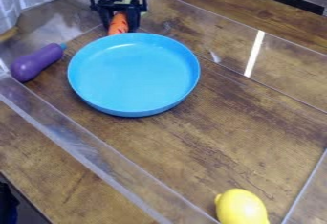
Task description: Remove the carrot from the blue tray and put it on the table
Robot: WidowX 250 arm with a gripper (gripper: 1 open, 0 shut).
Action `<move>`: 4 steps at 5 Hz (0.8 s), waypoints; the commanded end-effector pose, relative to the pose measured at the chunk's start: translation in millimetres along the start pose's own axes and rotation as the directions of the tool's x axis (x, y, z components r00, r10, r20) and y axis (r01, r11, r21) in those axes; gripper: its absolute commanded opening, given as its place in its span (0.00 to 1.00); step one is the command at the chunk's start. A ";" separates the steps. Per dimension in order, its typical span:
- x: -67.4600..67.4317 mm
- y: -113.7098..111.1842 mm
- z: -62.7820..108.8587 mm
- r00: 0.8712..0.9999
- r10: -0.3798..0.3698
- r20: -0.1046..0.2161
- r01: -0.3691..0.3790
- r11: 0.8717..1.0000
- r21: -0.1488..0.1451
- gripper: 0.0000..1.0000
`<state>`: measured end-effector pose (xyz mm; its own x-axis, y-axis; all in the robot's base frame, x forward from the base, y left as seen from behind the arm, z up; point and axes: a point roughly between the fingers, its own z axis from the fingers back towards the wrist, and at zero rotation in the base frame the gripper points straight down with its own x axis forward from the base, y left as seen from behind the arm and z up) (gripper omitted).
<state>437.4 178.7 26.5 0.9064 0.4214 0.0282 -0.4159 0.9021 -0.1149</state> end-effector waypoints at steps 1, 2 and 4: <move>1.2 -6.1 25.4 0.998 0.015 0.059 -0.015 1.000 0.005 0.00; -0.3 -24.0 29.8 0.998 -0.021 0.058 0.021 1.000 -0.005 0.00; -6.4 -56.3 39.2 0.994 -0.092 0.057 0.093 0.995 -0.021 0.00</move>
<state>442.8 139.9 30.0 0.9290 0.3701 0.0042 -0.3666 0.9215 -0.1284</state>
